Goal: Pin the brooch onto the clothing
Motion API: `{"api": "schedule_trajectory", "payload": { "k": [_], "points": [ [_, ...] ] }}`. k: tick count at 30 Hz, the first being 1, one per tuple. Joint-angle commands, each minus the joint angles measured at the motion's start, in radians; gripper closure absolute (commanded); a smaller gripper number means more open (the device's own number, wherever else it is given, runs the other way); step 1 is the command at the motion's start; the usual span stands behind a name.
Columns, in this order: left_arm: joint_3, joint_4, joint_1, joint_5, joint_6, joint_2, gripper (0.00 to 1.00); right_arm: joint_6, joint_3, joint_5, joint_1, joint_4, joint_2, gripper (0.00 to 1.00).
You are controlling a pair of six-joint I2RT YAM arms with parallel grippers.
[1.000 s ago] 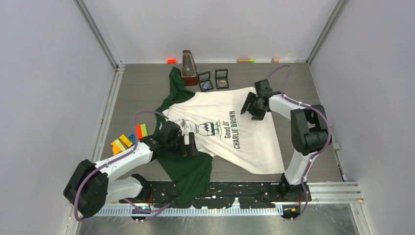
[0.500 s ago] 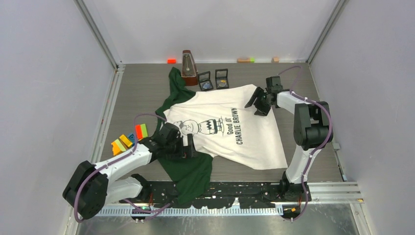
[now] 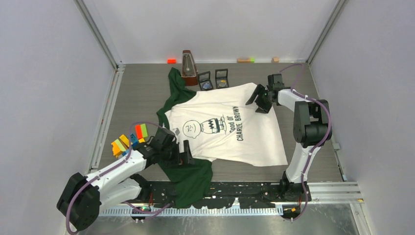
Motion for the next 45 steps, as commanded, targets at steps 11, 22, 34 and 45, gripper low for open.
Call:
{"api": "schedule_trajectory", "payload": {
  "k": [11, 22, 34, 45],
  "points": [
    [0.303, -0.218, 0.046, 0.086, 0.124, 0.033, 0.0, -0.139, 0.059, -0.004, 0.015, -0.07, -0.122, 0.27],
    [0.577, -0.136, 0.472, 0.225, 0.313, 0.315, 0.0, -0.214, 0.247, 0.079, 0.172, -0.109, -0.072, 0.38],
    [0.756, -0.222, 0.652, 0.049, 0.486, 0.444, 0.0, -0.036, 0.577, -0.029, 0.245, 0.027, 0.251, 0.45],
    [0.755, -0.242, 0.668, 0.026, 0.514, 0.45, 0.0, 0.221, 0.703, -0.1, 0.281, 0.242, 0.447, 0.55]
  ]
}}
